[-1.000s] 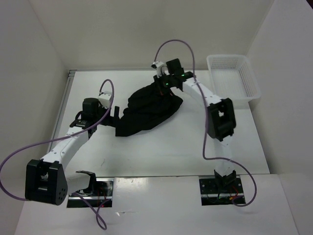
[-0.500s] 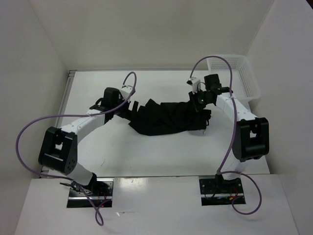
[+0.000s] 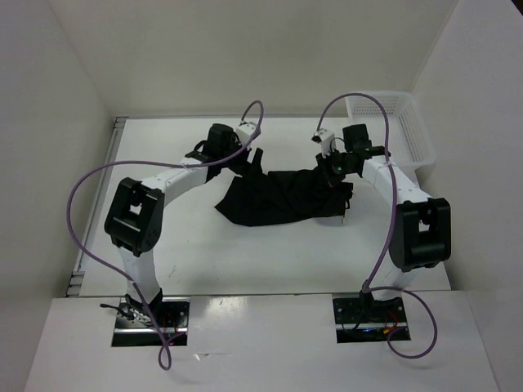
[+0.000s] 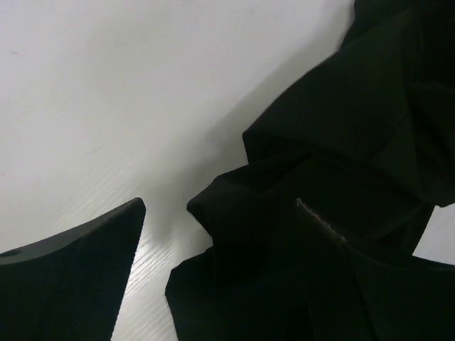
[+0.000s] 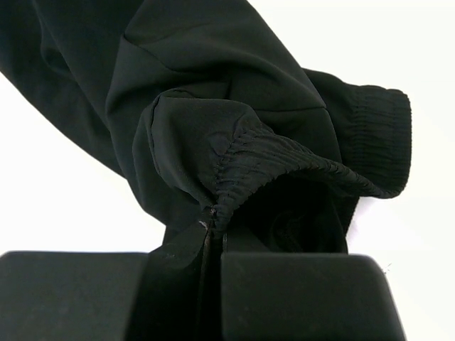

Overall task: Fold and stack the shorts
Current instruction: Flatten the shorts out

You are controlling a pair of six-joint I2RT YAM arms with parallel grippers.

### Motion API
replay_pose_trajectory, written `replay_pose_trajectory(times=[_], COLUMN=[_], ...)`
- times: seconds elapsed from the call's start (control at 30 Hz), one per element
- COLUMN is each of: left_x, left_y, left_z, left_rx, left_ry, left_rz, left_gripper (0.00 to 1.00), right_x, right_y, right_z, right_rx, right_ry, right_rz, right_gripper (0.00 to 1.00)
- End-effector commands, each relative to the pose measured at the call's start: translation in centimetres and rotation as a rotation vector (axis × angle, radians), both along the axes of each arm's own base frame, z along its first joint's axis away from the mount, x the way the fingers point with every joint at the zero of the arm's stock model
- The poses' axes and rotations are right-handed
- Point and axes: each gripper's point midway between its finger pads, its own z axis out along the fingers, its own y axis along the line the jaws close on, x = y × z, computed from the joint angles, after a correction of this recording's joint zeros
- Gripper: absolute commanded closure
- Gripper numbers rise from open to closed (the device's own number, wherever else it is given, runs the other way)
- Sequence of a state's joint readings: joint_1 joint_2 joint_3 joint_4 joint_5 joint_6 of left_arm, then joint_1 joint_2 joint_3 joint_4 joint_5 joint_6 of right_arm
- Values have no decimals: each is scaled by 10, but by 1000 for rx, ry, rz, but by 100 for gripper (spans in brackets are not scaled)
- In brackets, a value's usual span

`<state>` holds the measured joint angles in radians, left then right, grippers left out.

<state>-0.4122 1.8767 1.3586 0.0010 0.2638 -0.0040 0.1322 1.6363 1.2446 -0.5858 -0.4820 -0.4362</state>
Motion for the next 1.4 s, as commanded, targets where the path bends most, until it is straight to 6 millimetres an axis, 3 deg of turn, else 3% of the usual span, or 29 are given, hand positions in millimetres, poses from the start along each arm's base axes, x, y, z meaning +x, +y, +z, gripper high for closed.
replay_pose_trajectory(times=[0.0,0.07,0.1,0.2,0.23,0.33,0.37,0.4,0.43,0.5,0.53,0.57,0.6,0.63,0.67,0.7,0.73,0.77,0.83,0.93,1.0,1.03,1.07,1.1,1.13,1.2,1.23,1.3,1.37], left_x=[-8,-22,-29,-41,-39,-28,-21,-11,4,22,26,28,30,22,16,9,-6,-14,-36,-66,-94,-111,-132,-146,-164,-190,-194,-195,-183], left_y=[-21,-30,-29,-34,-35,-30,-26,-22,-2,31,46,66,88,100,107,119,125,128,142,149,145,137,136,132,123,126,127,132,138], left_z=[-13,-23,-33,-41,-31,-12,4,22,49,83,117,127,137,165,178,171,188,189,182,175,134,131,102,89,84,52,45,39,40], left_rx=[-30,-41,-37,-32,-43,-31,-25,-23,-4,4,-7,16,23,6,-2,16,5,2,19,18,50,27,50,44,14,30,35,47,49], left_ry=[85,147,174,185,156,92,41,-19,-93,-172,-241,-263,-275,-321,-339,-326,-356,-361,-368,-345,-217,-192,-90,-39,-3,92,103,91,47], left_rz=[-101,-155,-161,-180,-182,-137,-103,-64,29,145,200,274,326,352,363,391,402,402,443,421,354,294,255,214,151,126,126,147,186], left_gripper=[12,33,59,92,100,100,100,100,100,100,100,100,100,100,100,100,100,100,100,100,86,76,41,25,20,15,15,15,17], right_x=[10,14,16,31,34,54,62,69,76,93,98,106,107,108,108,107,101,97,82,52,34,21,8,-2,-15,-33,-43,-53,-58], right_y=[-6,-14,-14,-22,-26,-22,-24,-26,-29,-51,-59,-67,-74,-79,-80,-78,-73,-69,-47,-19,2,7,14,13,11,9,7,4,-1], right_z=[24,26,31,49,56,95,119,128,146,184,200,224,234,242,253,253,259,264,267,234,204,168,163,148,115,96,74,61,51], right_rx=[-3,2,11,49,73,191,242,268,300,371,392,409,416,408,401,400,416,424,407,336,247,225,212,203,196,178,169,145,120], right_ry=[-115,-119,-133,-167,-168,-216,-244,-256,-292,-348,-380,-441,-460,-487,-518,-521,-526,-530,-546,-490,-468,-394,-401,-364,-287,-258,-213,-194,-182], right_rz=[2,-27,-37,-110,-135,-190,-225,-244,-257,-340,-365,-379,-394,-395,-383,-366,-334,-315,-223,-105,-24,-14,23,25,18,32,35,35,24], right_gripper=[100,100,100,100,100,100,100,100,100,100,100,100,100,100,100,100,100,100,100,100,100,100,100,100,99,99,99,99,99])
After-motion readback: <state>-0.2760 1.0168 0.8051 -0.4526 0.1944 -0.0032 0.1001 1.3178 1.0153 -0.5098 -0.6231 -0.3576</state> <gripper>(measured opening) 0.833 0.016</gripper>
